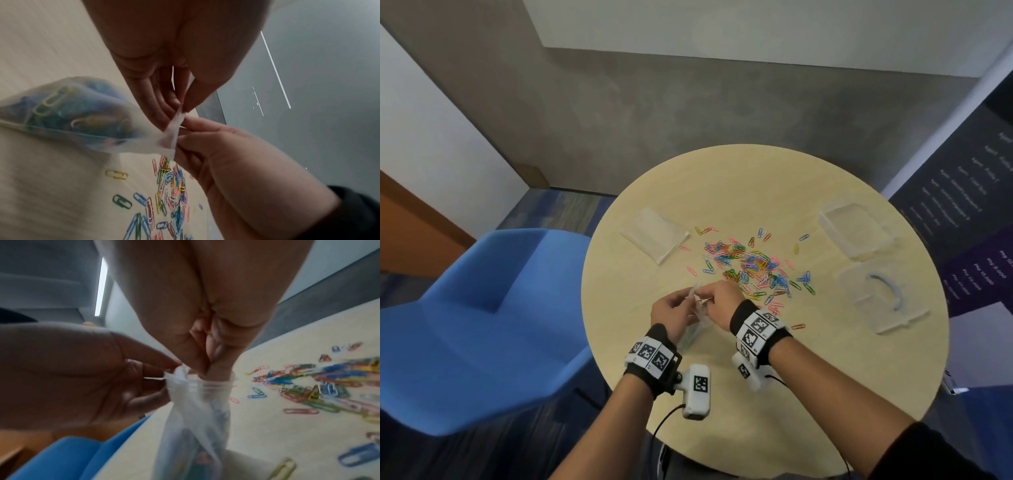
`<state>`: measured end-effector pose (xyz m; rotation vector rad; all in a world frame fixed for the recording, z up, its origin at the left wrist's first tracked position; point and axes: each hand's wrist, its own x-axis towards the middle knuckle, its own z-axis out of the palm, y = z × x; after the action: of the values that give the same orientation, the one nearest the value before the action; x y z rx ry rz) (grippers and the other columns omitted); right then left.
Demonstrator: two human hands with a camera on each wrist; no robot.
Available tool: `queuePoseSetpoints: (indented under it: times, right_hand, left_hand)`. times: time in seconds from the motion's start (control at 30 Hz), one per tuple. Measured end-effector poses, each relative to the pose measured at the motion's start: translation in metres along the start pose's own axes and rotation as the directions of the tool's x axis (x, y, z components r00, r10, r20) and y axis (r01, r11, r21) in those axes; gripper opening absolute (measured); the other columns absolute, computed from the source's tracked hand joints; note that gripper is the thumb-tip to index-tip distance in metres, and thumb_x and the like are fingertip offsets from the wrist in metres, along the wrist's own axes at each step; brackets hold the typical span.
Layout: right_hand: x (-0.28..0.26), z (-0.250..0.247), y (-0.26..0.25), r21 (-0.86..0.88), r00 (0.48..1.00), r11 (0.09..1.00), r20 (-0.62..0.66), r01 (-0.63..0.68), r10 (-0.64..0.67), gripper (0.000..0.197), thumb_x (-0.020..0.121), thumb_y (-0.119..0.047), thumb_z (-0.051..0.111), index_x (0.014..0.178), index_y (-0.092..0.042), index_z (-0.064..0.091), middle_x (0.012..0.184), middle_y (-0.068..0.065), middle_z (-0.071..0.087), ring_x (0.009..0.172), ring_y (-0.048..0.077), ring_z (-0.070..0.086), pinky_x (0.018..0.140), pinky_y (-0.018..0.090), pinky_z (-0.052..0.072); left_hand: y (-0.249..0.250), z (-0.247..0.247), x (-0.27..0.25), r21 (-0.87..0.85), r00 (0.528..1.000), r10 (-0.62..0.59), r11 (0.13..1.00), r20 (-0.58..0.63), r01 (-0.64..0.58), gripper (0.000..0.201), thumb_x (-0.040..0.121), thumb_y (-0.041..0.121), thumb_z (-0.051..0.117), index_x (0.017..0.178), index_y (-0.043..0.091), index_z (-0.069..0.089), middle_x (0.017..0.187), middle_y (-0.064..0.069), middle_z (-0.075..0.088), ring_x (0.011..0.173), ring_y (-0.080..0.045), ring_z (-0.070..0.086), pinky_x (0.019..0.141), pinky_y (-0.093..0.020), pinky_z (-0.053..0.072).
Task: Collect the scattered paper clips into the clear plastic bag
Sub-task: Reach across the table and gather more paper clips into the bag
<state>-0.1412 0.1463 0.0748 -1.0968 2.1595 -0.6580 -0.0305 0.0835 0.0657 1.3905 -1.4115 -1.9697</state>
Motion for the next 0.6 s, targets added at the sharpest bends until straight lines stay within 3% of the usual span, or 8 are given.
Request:
queuePoseSetpoints:
  times: [0.13, 0.23, 0.27, 0.3, 0.37, 0.4, 0.47, 0.6]
  right_hand:
    - [0.0, -0.014, 0.003, 0.11, 0.997, 0.994, -0.082, 0.024, -0.015, 0.018, 0.084, -0.006, 0.068, 0.1, -0.01, 0.075, 0.096, 0.005, 0.075, 0.083, 0.012, 0.07, 0.084, 0.029, 0.058]
    - [-0.006, -0.029, 0.022, 0.209, 0.953, 0.972, -0.301, 0.105, -0.039, 0.019, 0.085, -0.008, 0.066, 0.102, -0.013, 0.074, 0.101, 0.001, 0.074, 0.085, 0.006, 0.069, 0.083, 0.025, 0.058]
    - [-0.009, -0.027, 0.03, 0.111, 0.965, 0.987, -0.248, 0.116, -0.085, 0.023, 0.089, -0.01, 0.061, 0.11, -0.015, 0.071, 0.114, 0.002, 0.07, 0.097, 0.009, 0.066, 0.092, 0.026, 0.054]
    - [-0.014, -0.019, 0.037, -0.081, 0.987, 0.988, -0.087, 0.129, -0.136, 0.031, 0.093, -0.014, 0.055, 0.122, -0.015, 0.063, 0.131, 0.003, 0.06, 0.114, 0.014, 0.06, 0.102, 0.029, 0.046]
    - [-0.023, 0.009, 0.057, -0.515, 0.948, 0.813, 0.289, 0.27, -0.132, 0.05, 0.098, -0.026, 0.043, 0.146, -0.014, 0.034, 0.156, 0.006, 0.026, 0.141, 0.023, 0.03, 0.115, 0.04, 0.027]
    - [-0.027, 0.021, 0.071, -0.609, 0.911, 0.713, 0.399, 0.347, -0.102, 0.058, 0.099, -0.032, 0.039, 0.151, -0.015, 0.019, 0.161, 0.007, 0.01, 0.146, 0.025, 0.016, 0.118, 0.045, 0.017]
    - [-0.032, 0.028, 0.096, -0.662, 0.892, 0.641, 0.444, 0.389, -0.082, 0.066, 0.099, -0.044, 0.03, 0.153, -0.02, 0.002, 0.161, 0.004, -0.009, 0.149, 0.026, -0.002, 0.118, 0.049, 0.0]
    - [-0.031, 0.007, 0.135, -0.744, 0.972, 0.632, 0.225, 0.217, -0.069, 0.07, 0.093, -0.063, 0.019, 0.152, -0.032, 0.001, 0.158, -0.002, -0.011, 0.148, 0.029, -0.009, 0.113, 0.051, -0.013]
  left_hand:
    - [0.004, -0.007, 0.0, -0.032, 1.0, -0.006, 0.999, 0.007, 0.006, 0.017, 0.092, 0.004, 0.058, 0.103, 0.007, 0.071, 0.077, -0.007, 0.071, 0.066, -0.015, 0.069, 0.064, -0.025, 0.058]
    - [0.007, -0.016, 0.003, -0.069, 0.999, -0.024, 0.997, -0.025, 0.022, 0.017, 0.093, 0.006, 0.059, 0.105, 0.003, 0.071, 0.083, -0.01, 0.071, 0.07, -0.017, 0.068, 0.068, -0.027, 0.059]
    - [0.007, -0.02, 0.005, -0.085, 0.999, -0.032, 0.996, -0.044, 0.028, 0.019, 0.093, 0.006, 0.059, 0.108, 0.001, 0.07, 0.089, -0.014, 0.072, 0.074, -0.02, 0.068, 0.071, -0.03, 0.059]
    - [0.006, -0.024, 0.007, -0.102, 0.997, -0.036, 0.994, -0.062, 0.029, 0.021, 0.093, 0.005, 0.059, 0.11, 0.0, 0.069, 0.094, -0.017, 0.071, 0.078, -0.024, 0.068, 0.074, -0.031, 0.059]
    - [0.005, -0.028, 0.008, -0.131, 0.995, -0.046, 0.991, -0.085, 0.035, 0.022, 0.092, 0.002, 0.058, 0.111, -0.002, 0.068, 0.099, -0.021, 0.07, 0.082, -0.028, 0.068, 0.074, -0.032, 0.06]
    - [0.004, -0.029, 0.008, -0.139, 0.995, -0.05, 0.99, -0.091, 0.037, 0.022, 0.092, 0.001, 0.057, 0.111, -0.002, 0.068, 0.099, -0.021, 0.069, 0.083, -0.03, 0.068, 0.074, -0.033, 0.06]
    - [0.003, -0.031, 0.007, -0.149, 0.995, -0.05, 0.988, -0.09, 0.036, 0.022, 0.092, 0.001, 0.057, 0.111, -0.001, 0.068, 0.099, -0.02, 0.069, 0.087, -0.032, 0.069, 0.077, -0.035, 0.059]
    - [0.0, -0.039, 0.007, -0.154, 0.993, -0.058, 0.987, -0.103, 0.041, 0.022, 0.092, 0.003, 0.058, 0.111, 0.0, 0.069, 0.102, -0.019, 0.069, 0.086, -0.029, 0.069, 0.072, -0.032, 0.061]
